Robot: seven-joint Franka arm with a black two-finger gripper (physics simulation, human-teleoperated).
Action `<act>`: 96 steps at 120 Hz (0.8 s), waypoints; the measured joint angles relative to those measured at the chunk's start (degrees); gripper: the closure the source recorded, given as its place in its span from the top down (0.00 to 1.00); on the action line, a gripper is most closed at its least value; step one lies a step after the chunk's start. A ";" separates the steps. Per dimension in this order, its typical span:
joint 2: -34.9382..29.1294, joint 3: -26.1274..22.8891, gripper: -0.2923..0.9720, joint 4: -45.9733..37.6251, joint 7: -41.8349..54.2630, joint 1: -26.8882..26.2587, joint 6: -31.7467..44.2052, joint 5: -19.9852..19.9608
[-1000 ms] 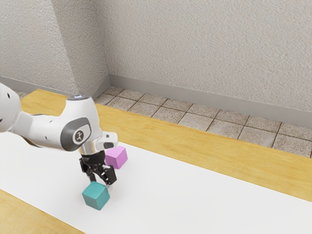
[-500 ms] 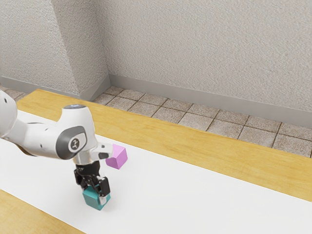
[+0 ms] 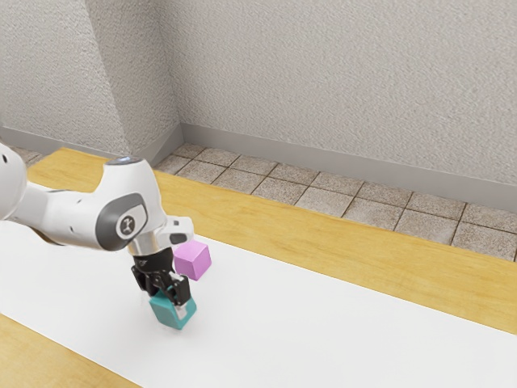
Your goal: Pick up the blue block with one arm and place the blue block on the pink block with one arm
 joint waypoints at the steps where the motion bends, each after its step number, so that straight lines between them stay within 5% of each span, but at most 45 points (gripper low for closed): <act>1: 0.01 0.13 0.49 0.48 -0.06 -0.08 -0.01 0.04; 20: 3.68 4.38 0.50 11.62 -1.10 -2.38 -1.56 1.30; 38: 3.60 6.77 0.51 15.02 -1.78 1.94 -5.52 2.88; 54: 11.77 6.90 0.51 25.46 -1.90 0.84 -8.36 4.28; 96: 14.78 6.78 0.51 28.88 -1.91 0.30 -15.35 5.60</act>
